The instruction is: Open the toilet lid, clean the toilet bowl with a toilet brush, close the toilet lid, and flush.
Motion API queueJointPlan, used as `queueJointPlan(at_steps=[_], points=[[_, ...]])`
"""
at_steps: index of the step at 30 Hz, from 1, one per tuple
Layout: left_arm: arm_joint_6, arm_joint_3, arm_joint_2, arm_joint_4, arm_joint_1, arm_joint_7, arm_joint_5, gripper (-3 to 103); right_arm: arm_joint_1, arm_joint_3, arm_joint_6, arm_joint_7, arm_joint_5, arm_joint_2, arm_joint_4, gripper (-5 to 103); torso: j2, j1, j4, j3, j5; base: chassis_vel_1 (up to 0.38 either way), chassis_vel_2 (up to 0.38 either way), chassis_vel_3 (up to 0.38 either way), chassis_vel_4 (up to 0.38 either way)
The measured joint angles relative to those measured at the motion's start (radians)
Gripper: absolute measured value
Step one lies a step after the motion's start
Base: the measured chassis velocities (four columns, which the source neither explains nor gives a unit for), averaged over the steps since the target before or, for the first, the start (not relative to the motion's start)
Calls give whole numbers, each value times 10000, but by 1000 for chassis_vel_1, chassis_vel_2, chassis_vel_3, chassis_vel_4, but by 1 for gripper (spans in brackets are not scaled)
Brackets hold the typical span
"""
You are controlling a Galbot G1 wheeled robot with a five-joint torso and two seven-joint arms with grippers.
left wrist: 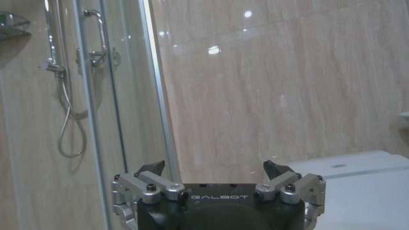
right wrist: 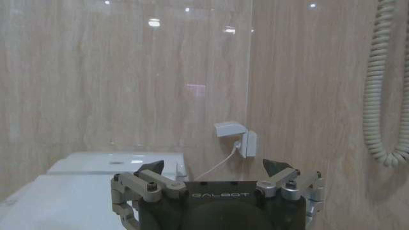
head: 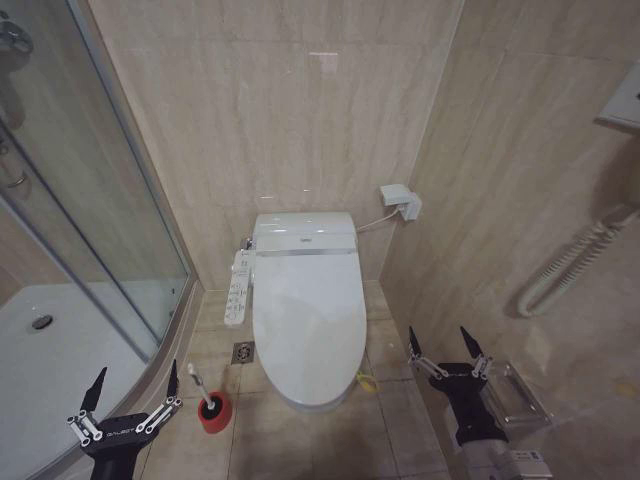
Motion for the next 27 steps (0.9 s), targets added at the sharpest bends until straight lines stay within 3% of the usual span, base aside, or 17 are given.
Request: queueJointPlan(at_steps=[13, 27], points=[[0, 1, -2, 0, 1, 0, 0, 100, 538, -288, -343, 123, -522, -552, -1320, 100, 5, -16, 1, -7, 3, -2, -15, -9, 4], [0, 0, -1, 0, 1, 0, 0, 100, 1427, -518, -139, 102, -781, -890, -3316, 100, 5, -14, 0, -5, 3, 0, 0, 0, 0]])
